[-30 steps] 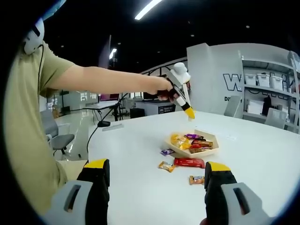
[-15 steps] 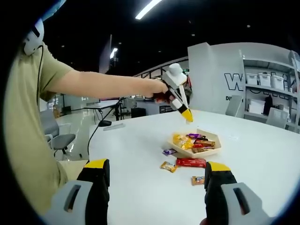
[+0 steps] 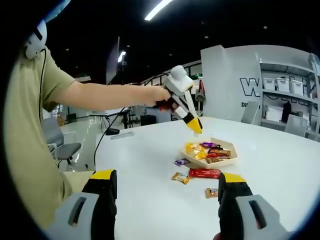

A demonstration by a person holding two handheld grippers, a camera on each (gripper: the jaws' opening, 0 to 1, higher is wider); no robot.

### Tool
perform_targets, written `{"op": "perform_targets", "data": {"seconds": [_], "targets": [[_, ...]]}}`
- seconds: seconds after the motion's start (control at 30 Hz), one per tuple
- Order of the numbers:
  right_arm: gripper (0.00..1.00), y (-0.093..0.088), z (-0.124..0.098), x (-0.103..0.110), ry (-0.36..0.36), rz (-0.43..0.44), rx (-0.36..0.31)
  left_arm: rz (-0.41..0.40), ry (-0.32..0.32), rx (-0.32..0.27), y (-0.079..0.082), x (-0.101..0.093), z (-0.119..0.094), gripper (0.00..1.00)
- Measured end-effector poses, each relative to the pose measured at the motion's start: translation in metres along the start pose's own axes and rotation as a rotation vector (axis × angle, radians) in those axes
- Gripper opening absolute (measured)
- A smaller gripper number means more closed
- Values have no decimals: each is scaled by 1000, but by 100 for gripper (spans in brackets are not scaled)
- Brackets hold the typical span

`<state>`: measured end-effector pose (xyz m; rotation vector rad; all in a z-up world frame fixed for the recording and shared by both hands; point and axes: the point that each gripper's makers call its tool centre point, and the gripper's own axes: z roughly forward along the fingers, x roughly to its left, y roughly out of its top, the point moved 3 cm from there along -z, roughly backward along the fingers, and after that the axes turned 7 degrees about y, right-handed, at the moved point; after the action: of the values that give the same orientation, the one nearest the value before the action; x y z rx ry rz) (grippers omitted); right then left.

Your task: Place the target food into the container with the food tongs after gripping and lifting it, then release it inside without dropping or visibly crushing the food.

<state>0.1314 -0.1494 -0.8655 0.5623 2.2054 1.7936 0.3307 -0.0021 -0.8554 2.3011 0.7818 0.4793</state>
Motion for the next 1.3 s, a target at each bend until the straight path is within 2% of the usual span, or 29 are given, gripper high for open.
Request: {"op": "perform_targets", "data": {"seconds": [0.67, 0.93, 1.13, 1.3], "targets": [[82, -2, -2, 0, -3, 5, -3, 91, -85, -33, -7, -61, -15, 25], [82, -2, -3, 0, -3, 7, -5, 126, -120, -31, -18, -81, -14, 26], [82, -3, -3, 0, -5, 8, -5, 172, -137, -30, -28, -90, -12, 26], [82, -4, -2, 0, -3, 9, -4, 180, -159, -26, -37, -96, -11, 26]]}}
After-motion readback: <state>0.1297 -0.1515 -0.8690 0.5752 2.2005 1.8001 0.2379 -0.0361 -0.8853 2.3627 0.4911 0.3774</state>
